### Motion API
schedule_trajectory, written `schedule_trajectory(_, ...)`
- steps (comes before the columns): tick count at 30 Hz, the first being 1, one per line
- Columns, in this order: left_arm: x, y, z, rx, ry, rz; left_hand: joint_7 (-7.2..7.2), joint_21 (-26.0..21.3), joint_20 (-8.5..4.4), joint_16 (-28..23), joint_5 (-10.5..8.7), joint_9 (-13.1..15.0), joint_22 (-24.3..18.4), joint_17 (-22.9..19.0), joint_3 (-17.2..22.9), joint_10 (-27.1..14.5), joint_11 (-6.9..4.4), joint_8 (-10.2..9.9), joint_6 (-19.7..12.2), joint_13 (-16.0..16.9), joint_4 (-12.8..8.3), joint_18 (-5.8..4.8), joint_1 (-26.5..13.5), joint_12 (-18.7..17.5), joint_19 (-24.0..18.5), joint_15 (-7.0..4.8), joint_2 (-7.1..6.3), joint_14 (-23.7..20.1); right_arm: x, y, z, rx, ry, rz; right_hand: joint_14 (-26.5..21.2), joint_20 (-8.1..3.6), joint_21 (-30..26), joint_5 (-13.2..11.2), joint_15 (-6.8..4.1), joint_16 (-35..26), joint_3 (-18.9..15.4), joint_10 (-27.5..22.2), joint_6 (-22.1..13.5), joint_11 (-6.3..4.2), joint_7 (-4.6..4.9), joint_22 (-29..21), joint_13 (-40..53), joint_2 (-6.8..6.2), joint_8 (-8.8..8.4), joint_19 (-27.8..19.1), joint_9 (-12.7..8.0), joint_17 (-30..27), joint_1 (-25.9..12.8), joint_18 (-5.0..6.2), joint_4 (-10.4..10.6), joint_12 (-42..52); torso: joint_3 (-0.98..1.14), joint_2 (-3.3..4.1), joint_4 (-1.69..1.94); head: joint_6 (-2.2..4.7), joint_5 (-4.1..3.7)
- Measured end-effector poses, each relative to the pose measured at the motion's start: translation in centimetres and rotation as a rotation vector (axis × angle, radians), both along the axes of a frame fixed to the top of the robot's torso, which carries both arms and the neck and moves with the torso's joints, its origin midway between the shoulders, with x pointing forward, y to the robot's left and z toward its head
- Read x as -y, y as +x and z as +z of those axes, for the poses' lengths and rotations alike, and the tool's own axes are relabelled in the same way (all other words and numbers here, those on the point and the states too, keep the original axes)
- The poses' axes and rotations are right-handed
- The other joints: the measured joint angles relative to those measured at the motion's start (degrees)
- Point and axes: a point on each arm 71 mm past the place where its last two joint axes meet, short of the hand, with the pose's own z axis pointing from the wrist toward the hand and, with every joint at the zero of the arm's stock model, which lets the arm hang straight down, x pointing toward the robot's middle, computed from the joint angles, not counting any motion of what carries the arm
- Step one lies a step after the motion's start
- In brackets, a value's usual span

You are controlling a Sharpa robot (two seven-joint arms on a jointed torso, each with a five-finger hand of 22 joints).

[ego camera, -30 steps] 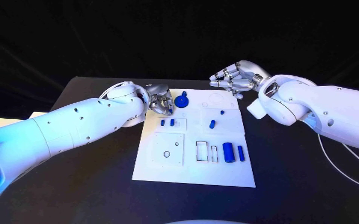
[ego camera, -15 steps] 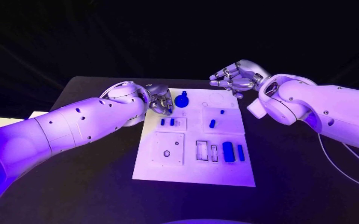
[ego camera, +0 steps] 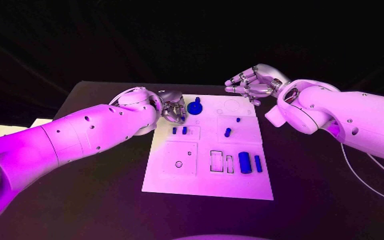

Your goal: Assemble the parts on the task board

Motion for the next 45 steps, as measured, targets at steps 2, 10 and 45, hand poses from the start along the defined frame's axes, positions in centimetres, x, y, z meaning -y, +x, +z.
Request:
schedule_trajectory(2,0.0,0.0,0.0,0.000,0.001,0.001,0.00,0.0,0.00,0.0,0.00,0.0,0.0,-0.1,0.0,0.0,0.00,0.0,0.0,0.0,0.0,0.00,-0.3,-0.3,0.0,0.00,-0.30,0.0,0.0,0.0,0.0,0.000,0.000,0.000,0.0,0.00,0.0,0.0,0.00,0.0,0.0,0.0,0.0,0.00,0.00,0.0,0.0,0.00,0.00,0.0,0.0,0.0,0.0,0.00,0.0,0.0,0.00,0.00,0.00,-0.03,0.00)
schedule_trajectory(10,-0.3,0.1,-0.4,-0.008,0.010,0.012,1.44,0.0,0.00,0.0,0.01,-0.7,0.0,-0.4,0.0,-1.3,1.27,-1.9,-1.9,-0.2,0.0,0.00,-1.9,-2.0,0.0,0.22,-1.29,0.2,0.0,0.0,0.0,-0.001,0.000,0.000,0.0,0.00,-0.2,0.0,0.00,-0.3,0.0,0.0,0.0,0.00,0.00,-0.2,-0.1,0.00,0.00,0.0,0.0,0.0,0.0,0.00,0.0,0.0,0.03,-0.01,0.00,-0.10,0.00)
schedule_trajectory(45,-5.3,0.3,0.4,-0.049,-0.092,0.120,2.15,-3.0,1.25,0.0,0.02,-3.0,0.0,-2.5,2.0,-5.9,2.77,-2.9,-8.0,-0.9,-2.0,0.01,-2.2,-4.4,0.0,1.36,-2.29,0.1,1.8,0.5,-0.7,0.064,-0.249,0.011,-2.3,0.43,-10.0,-4.0,0.93,-17.9,5.1,-5.8,1.9,0.83,0.17,-12.8,-32.9,-2.11,1.37,-4.4,0.2,-17.3,8.0,2.70,-3.0,-34.3,-0.01,-0.07,-0.07,-0.15,-0.51)
